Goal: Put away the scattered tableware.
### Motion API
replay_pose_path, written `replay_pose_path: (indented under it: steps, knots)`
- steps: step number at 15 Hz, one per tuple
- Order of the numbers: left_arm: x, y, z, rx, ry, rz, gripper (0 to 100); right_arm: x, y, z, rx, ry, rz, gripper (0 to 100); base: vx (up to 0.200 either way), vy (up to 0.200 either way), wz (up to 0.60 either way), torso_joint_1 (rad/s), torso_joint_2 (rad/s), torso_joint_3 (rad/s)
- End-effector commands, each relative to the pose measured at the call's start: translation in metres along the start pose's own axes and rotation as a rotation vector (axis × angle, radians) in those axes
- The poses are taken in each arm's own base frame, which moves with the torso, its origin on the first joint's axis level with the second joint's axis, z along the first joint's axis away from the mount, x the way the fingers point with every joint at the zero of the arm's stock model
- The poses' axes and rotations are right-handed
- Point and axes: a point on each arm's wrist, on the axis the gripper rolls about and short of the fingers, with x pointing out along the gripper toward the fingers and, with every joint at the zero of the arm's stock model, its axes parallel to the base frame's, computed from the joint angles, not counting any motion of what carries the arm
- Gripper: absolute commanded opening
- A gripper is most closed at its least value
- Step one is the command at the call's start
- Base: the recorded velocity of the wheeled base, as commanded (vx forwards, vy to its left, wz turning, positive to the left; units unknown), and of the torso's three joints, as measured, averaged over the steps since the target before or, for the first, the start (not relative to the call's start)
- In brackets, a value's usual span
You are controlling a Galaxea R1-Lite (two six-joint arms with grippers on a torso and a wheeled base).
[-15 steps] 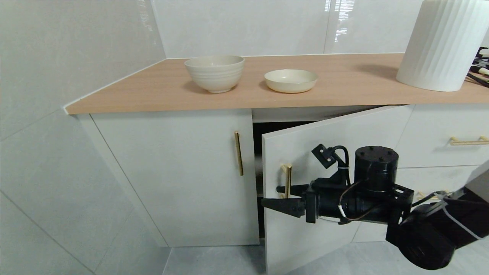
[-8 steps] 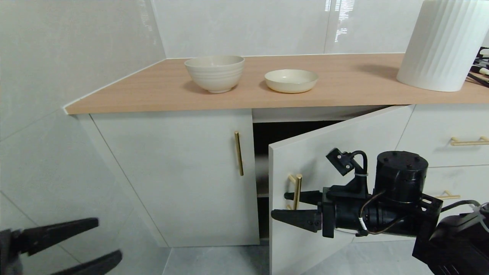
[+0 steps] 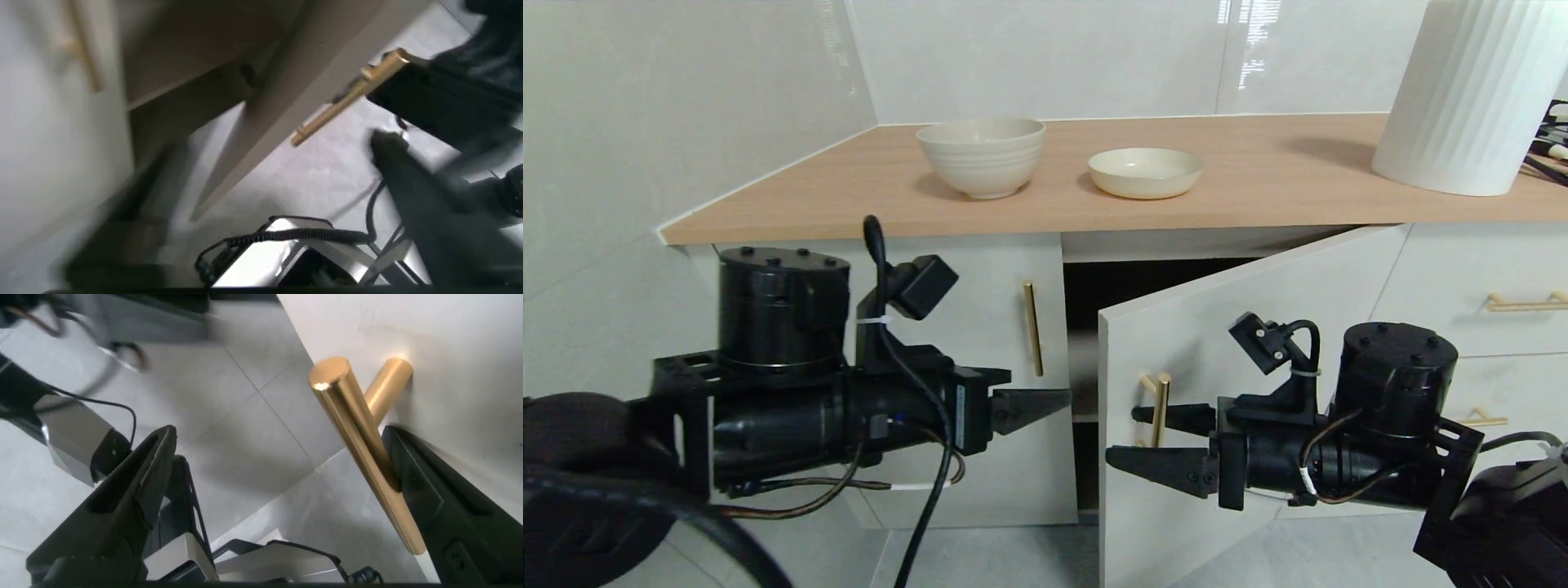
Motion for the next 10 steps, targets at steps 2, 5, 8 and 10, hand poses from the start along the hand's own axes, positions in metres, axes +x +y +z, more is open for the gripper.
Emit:
replay_pose_path:
  steps: [2, 5, 8, 10]
  knots:
    - [0.038, 0.011, -0.009, -0.02, 0.077, 0.008, 0, -0.002, 0.001, 0.002, -0.004, -0.008, -0.004, 100, 0.0, 0.0, 0.0, 0.0, 0.0, 0.0]
    - [0.065, 0.013, -0.01, -0.016, 0.101, -0.008, 0, -0.003, 0.0, 0.001, -0.001, -0.006, -0.009, 100, 0.0, 0.0, 0.0, 0.0, 0.0, 0.0]
    - [0.092, 0.018, -0.004, -0.007, 0.079, -0.018, 0, -0.007, 0.0, -0.001, 0.006, -0.001, -0.019, 100, 0.0, 0.0, 0.0, 0.0, 0.0, 0.0]
    - [0.098, 0.015, -0.002, 0.014, 0.036, -0.045, 0, -0.013, 0.002, -0.008, 0.016, 0.008, -0.036, 100, 0.0, 0.0, 0.0, 0.0, 0.0, 0.0]
